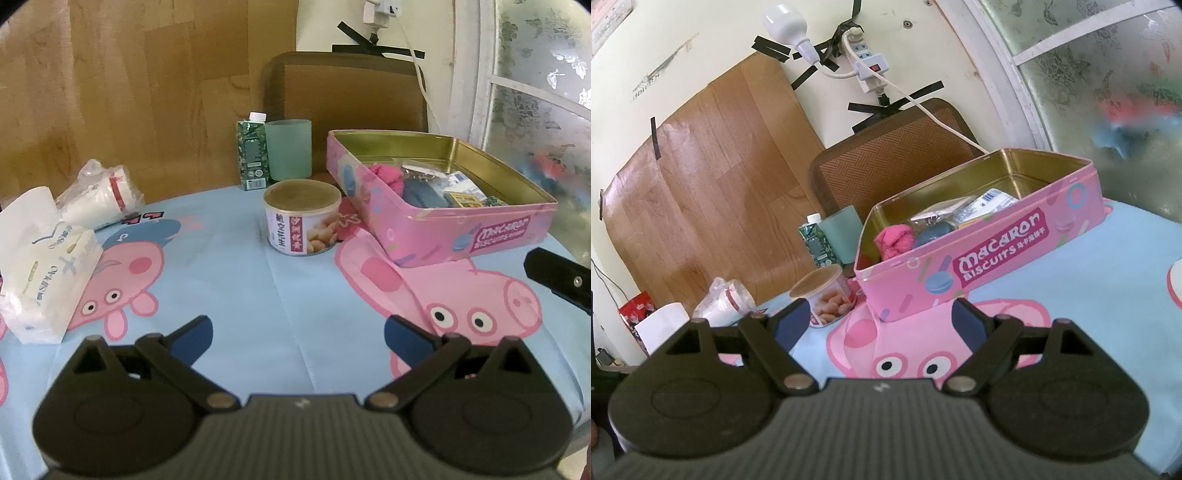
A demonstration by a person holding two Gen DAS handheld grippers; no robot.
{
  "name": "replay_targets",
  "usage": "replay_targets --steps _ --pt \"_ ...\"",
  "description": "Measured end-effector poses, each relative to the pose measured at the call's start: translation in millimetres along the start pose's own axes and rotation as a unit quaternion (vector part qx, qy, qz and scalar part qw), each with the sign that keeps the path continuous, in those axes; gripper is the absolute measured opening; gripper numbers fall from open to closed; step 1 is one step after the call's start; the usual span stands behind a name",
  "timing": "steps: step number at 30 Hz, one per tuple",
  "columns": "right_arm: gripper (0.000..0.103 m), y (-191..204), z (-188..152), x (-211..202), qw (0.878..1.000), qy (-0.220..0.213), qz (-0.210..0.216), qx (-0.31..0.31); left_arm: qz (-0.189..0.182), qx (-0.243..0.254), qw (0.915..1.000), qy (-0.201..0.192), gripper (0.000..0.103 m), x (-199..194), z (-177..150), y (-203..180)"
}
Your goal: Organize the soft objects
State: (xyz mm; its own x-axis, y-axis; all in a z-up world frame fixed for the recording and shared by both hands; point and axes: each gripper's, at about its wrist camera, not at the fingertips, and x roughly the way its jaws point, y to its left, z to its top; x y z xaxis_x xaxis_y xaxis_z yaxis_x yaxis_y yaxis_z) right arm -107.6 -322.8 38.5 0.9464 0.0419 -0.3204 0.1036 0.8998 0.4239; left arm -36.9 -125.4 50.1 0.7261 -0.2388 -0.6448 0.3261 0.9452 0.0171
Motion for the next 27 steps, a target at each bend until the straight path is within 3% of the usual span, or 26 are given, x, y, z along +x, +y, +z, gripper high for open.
replay_targets --steps 27 --pt "0.086 -5.0 0.4 0.9 1.000 0.007 0.001 0.006 0.004 0.008 0.9998 0.020 0.103 8.7 -2.9 -5.4"
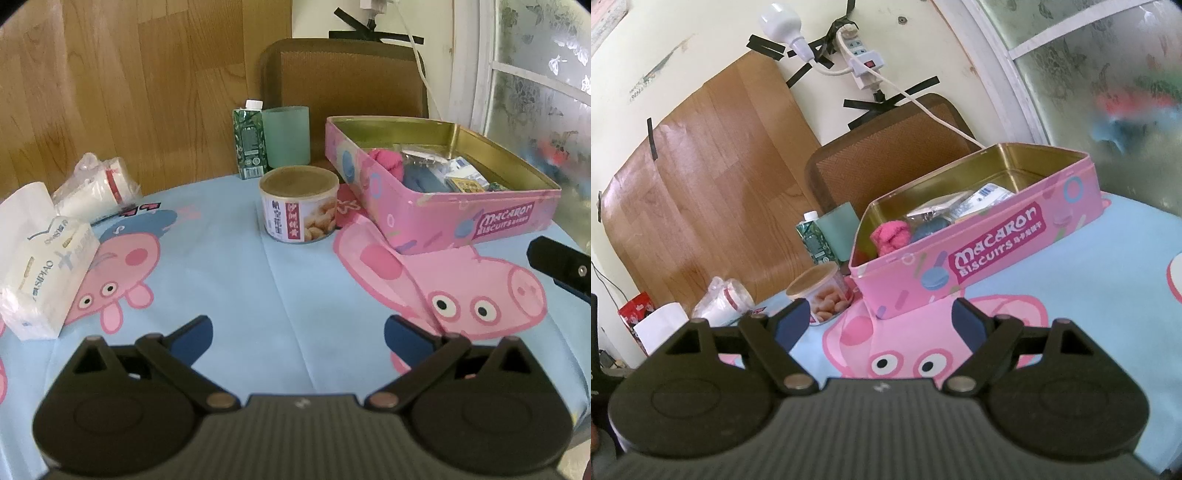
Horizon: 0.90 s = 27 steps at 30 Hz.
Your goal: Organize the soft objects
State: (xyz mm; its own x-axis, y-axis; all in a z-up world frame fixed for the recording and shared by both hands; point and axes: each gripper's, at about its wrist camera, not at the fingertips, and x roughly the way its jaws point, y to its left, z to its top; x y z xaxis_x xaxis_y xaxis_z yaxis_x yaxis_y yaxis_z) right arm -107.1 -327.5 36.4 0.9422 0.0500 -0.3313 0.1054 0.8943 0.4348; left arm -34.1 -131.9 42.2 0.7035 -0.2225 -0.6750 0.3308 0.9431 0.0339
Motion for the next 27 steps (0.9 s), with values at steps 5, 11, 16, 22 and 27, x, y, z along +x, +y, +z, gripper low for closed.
replay_targets --steps 5,11,16,22,27 --pt "0.086 -0.9 -0.7 3.1 1.000 0.006 0.001 0.001 -0.003 0.001 1.0000 0.008 0.103 3.6 -1.1 -0.2" --pt "0.086 -3.2 -0.8 4.1 1.000 0.009 0.002 0.002 -0.005 0.004 0.9999 0.014 0.103 6.5 -2.7 -0.6" --pt "0.086 -6.3 -1.4 5.5 1.000 0.011 0.003 0.004 -0.009 0.004 0.9997 0.022 0.103 9.3 -4.2 -1.0" --pt "0.086 -6.6 -1.2 5.7 1.000 0.012 0.003 0.005 -0.010 0.006 0.9996 0.026 0.103 10.4 -5.3 -3.0" --pt "0.086 -10.1 -1.4 5.2 1.000 0.013 0.004 0.008 -0.012 0.008 0.9995 0.028 0.103 11.2 -5.8 -3.3"
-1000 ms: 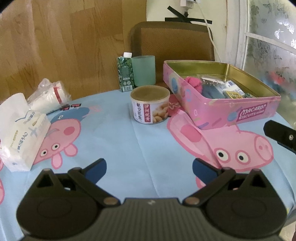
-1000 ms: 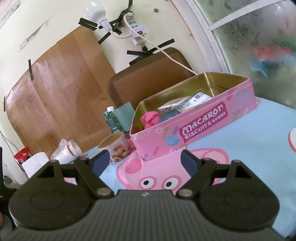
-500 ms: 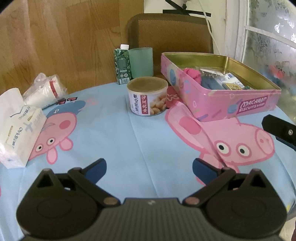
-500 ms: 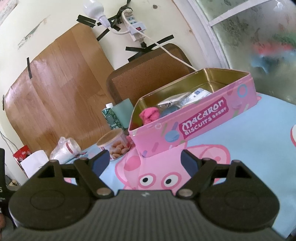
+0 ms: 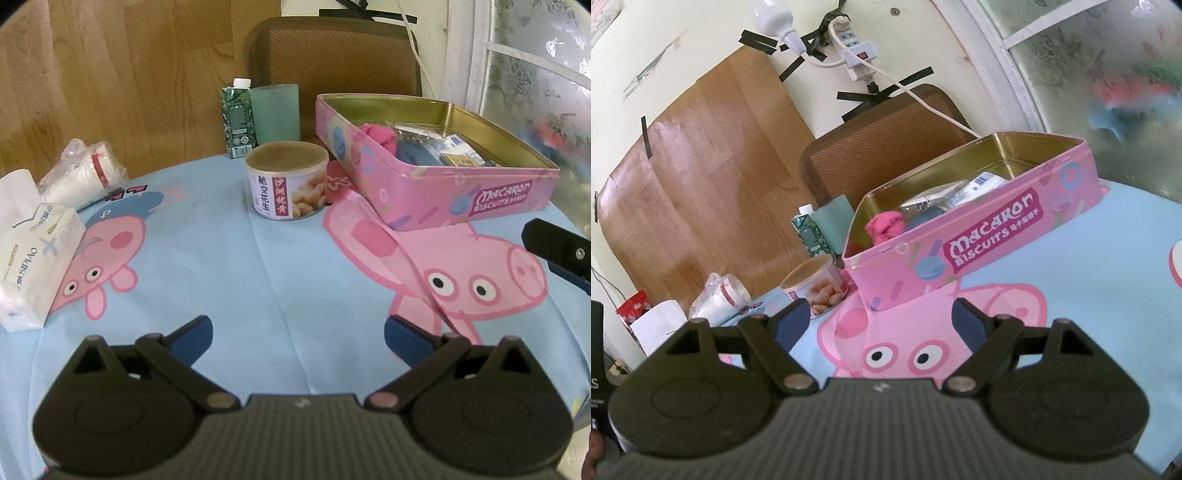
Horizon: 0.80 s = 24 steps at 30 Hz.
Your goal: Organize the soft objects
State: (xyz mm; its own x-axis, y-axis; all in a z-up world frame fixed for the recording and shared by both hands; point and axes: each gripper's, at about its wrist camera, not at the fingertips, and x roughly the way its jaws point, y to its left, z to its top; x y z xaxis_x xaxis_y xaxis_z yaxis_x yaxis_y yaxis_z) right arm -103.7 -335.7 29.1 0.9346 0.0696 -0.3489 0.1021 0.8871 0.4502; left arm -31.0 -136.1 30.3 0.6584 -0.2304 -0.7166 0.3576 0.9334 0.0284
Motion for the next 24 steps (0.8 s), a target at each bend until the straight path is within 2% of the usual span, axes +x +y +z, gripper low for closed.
replay_targets --steps 24 --pt "0.086 -0.8 -0.9 0.8 1.000 0.001 0.000 0.000 -0.002 -0.001 1.0000 0.005 0.103 2.0 -1.9 -1.2"
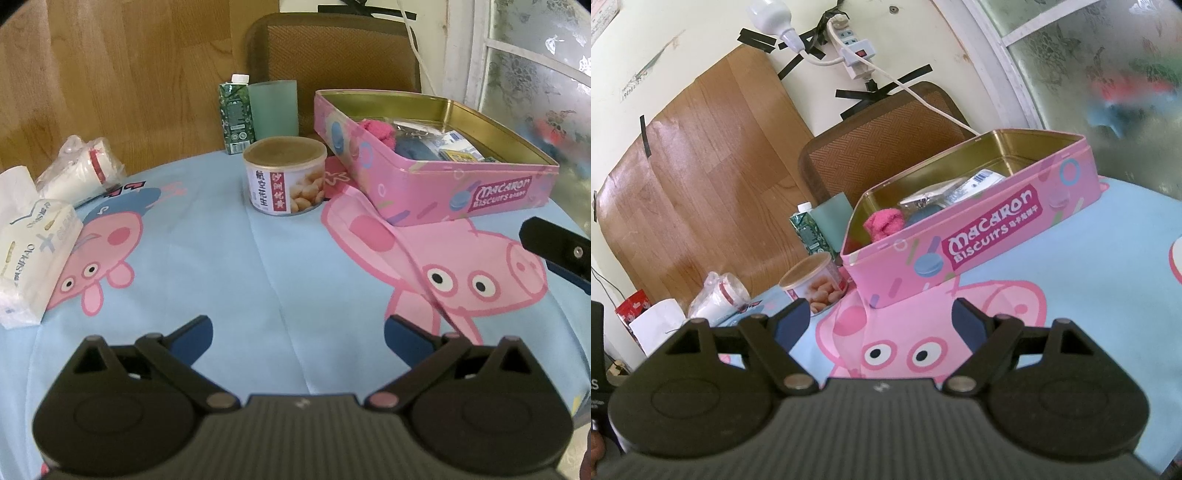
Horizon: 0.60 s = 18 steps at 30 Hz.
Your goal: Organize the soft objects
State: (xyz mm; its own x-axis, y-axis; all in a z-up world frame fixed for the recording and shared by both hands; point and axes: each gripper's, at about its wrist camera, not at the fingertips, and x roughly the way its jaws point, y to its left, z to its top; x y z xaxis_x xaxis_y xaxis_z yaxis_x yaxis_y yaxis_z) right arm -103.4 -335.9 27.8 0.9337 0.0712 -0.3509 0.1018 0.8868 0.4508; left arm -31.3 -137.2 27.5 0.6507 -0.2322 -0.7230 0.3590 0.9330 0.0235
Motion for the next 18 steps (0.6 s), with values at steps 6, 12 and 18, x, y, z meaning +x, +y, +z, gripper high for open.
replay_targets --steps 6,12,18 --pt "0.086 -0.6 0.5 0.1 1.000 0.001 0.000 0.000 -0.002 -0.001 1.0000 0.001 0.103 -0.6 0.3 -1.5" --pt "0.086 -0.4 0.4 -0.1 1.000 0.000 0.000 0.000 -0.005 0.000 1.0000 0.003 0.103 -1.0 1.0 -1.5" --pt "0.086 -0.3 -0.3 -0.2 1.000 0.000 0.000 -0.001 -0.004 -0.001 1.0000 0.003 0.103 -1.0 1.3 -1.5"
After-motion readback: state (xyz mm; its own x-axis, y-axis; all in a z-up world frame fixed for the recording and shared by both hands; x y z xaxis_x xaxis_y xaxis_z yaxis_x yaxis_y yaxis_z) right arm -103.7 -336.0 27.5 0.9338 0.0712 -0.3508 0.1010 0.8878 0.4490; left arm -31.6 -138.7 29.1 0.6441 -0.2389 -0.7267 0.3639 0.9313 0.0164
